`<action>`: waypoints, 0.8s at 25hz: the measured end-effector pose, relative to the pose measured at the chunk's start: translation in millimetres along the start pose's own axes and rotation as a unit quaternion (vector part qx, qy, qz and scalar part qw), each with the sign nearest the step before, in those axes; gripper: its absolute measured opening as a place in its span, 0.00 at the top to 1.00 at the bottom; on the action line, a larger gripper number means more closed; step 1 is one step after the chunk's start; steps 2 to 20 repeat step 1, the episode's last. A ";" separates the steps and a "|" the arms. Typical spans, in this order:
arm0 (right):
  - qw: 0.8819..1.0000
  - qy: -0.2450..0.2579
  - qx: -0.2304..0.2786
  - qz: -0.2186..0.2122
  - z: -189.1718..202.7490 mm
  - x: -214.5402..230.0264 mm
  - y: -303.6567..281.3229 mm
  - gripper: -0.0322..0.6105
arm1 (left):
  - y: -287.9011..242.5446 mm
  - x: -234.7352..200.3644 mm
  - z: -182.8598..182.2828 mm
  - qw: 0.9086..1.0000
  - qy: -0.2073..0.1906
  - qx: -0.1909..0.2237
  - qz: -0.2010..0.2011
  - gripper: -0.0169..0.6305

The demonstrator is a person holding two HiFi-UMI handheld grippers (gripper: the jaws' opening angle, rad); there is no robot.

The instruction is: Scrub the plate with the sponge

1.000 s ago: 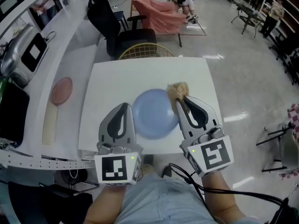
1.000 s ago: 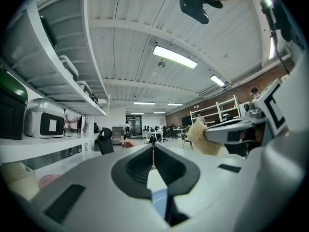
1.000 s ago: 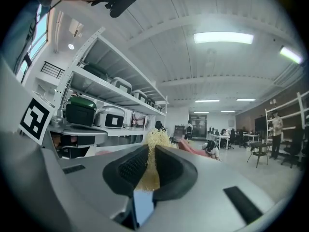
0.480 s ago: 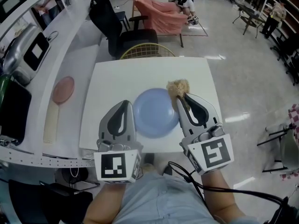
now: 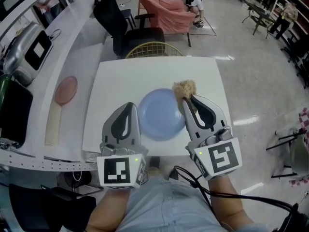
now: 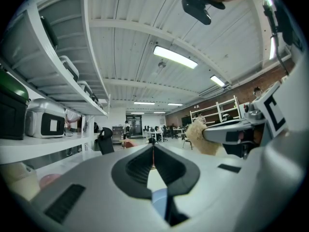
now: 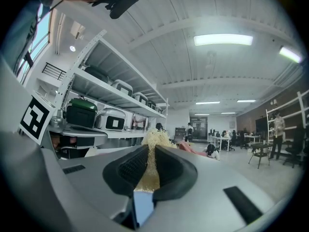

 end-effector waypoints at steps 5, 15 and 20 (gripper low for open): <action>1.000 0.001 0.000 -0.001 -0.2 -0.6 -0.8 0.87 | -0.3 -0.6 0.1 1.000 0.000 0.000 0.000 0.95; 1.000 0.001 0.000 -0.001 -0.2 -0.6 -0.8 0.87 | -0.3 -0.6 0.1 1.000 0.000 0.000 0.000 0.95; 1.000 0.001 0.000 -0.001 -0.2 -0.6 -0.8 0.87 | -0.3 -0.6 0.1 1.000 0.000 0.000 0.000 0.95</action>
Point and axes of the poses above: the fingertips, and each gripper's own axes: y backward along the fingers, x to its right, z out of its underside, the point moved 4 cm from there along y, backward along the fingers, and after that the axes turned 14 degrees about -x, right-handed, at the moved point
